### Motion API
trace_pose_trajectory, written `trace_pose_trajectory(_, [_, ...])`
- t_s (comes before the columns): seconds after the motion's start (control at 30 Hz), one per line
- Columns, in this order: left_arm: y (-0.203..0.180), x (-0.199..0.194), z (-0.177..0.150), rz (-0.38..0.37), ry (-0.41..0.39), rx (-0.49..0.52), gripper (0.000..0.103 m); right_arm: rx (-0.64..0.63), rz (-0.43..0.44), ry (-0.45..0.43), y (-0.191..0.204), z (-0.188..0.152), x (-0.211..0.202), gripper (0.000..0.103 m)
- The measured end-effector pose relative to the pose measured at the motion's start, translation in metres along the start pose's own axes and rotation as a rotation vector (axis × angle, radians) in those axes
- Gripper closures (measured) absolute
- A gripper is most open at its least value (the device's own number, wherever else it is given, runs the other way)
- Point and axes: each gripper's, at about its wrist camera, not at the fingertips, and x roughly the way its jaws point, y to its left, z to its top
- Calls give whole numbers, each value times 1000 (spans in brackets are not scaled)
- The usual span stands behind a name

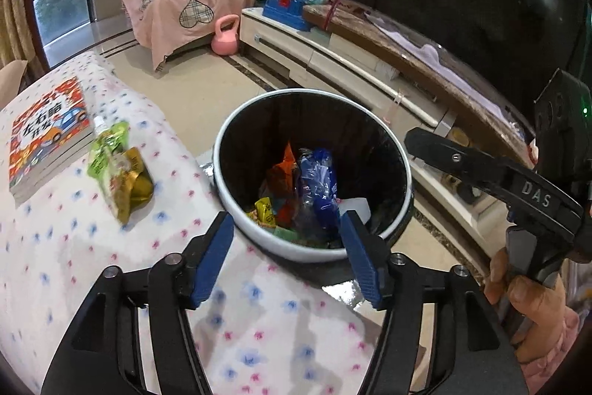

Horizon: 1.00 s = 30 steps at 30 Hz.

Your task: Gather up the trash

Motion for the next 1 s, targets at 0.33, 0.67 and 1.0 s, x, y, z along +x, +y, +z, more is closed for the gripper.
trace_pose_trajectory(0.33, [22,-51,-41,10,-70,-97,24,-21,4,-71,29,-24,-33,10])
trace_pose_trajectory(0.67, [38,-93,-103,29,-111,-155,20,-43,-7,-76,56,-81,-55,4])
trace_pose_trajectory(1.0, [39,-174,-126,128,-349,-161,6,-208,-76,-213,113,-98,-112,1])
